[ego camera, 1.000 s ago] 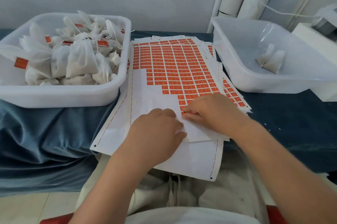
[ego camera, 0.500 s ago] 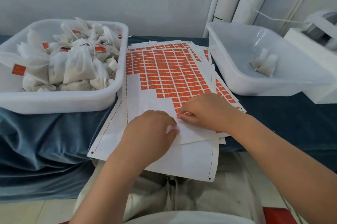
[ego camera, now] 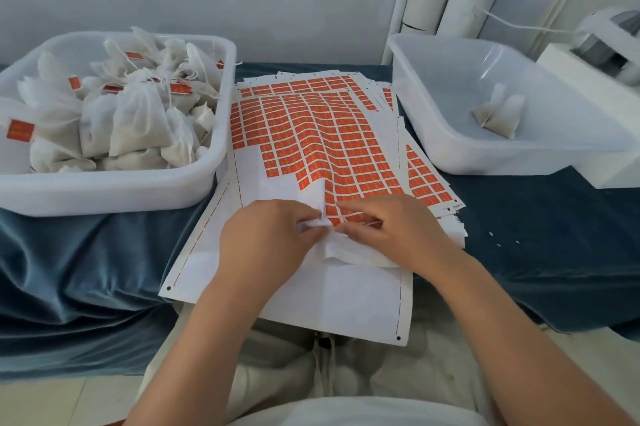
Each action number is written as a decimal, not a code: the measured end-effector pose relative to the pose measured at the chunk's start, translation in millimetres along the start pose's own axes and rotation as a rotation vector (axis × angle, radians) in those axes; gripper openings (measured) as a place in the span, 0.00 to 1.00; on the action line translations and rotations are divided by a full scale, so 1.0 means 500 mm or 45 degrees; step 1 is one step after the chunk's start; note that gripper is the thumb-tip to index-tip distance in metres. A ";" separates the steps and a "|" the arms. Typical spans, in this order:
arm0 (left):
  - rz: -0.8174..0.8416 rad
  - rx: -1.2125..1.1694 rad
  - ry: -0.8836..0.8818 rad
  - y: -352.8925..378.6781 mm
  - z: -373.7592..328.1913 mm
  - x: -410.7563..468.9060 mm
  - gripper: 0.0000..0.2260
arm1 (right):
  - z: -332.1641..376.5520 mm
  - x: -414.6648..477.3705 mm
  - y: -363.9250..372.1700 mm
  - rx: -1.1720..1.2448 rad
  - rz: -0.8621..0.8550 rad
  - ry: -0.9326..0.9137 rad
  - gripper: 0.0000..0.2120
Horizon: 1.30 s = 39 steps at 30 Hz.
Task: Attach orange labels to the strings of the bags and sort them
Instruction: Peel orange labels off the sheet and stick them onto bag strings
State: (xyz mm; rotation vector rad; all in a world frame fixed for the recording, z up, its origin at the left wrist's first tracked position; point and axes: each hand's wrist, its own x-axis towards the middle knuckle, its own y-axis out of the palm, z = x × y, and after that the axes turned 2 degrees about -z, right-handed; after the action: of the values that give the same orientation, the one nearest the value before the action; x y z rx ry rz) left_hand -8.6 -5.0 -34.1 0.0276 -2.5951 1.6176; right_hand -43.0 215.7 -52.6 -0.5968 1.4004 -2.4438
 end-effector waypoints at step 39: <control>-0.396 -1.525 -0.118 0.067 -0.063 -0.041 0.11 | 0.092 -0.003 -0.037 0.377 -0.045 0.266 0.18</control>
State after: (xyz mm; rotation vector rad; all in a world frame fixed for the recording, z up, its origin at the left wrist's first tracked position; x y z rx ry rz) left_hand 11.9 37.6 -52.0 0.3901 -2.9532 -0.1565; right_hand -20.2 190.8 -16.2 -0.3083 1.0686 -2.7361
